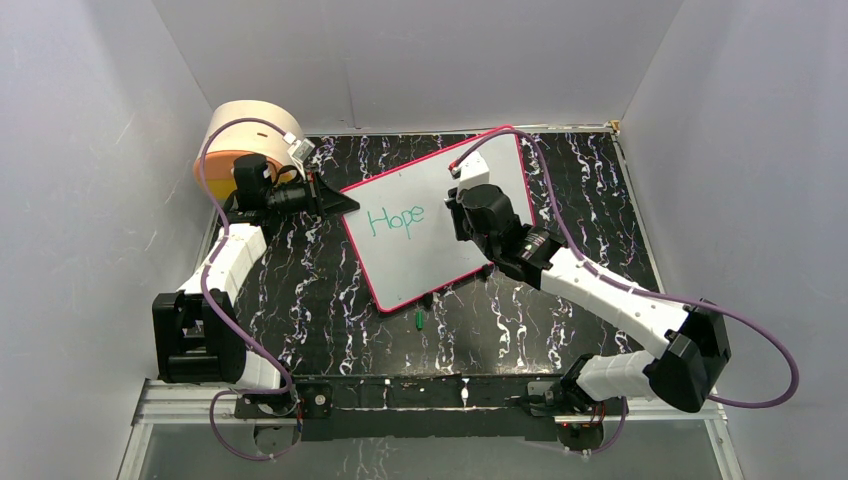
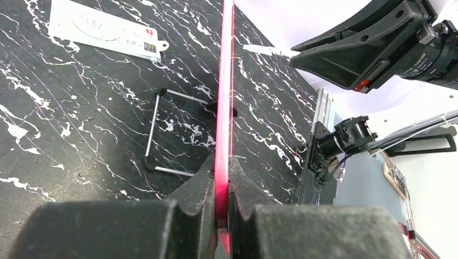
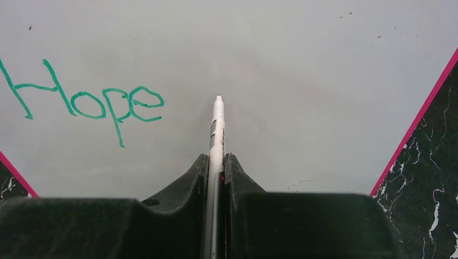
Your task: Write a sentence on the whiteboard
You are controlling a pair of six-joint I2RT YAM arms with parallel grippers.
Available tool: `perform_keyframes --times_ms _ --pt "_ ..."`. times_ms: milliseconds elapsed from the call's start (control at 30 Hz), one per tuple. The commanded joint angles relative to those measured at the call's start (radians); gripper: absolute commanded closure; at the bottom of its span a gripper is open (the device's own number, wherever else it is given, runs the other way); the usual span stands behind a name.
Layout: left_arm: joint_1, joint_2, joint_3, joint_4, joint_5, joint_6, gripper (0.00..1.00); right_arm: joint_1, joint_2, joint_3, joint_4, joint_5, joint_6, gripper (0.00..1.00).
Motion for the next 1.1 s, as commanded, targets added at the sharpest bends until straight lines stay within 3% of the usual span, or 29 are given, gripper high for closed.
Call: perform_keyframes --times_ms 0,567,1067 --pt "-0.034 0.03 -0.013 -0.079 -0.083 0.105 1.0 -0.009 0.006 0.005 0.046 -0.012 -0.016 1.0" --pt "-0.036 0.035 -0.013 -0.084 -0.079 0.111 1.0 -0.019 0.037 0.003 0.075 -0.014 -0.016 1.0" --pt "-0.039 0.036 -0.012 -0.09 -0.084 0.116 1.0 -0.023 0.053 0.012 -0.023 -0.033 0.017 1.0"
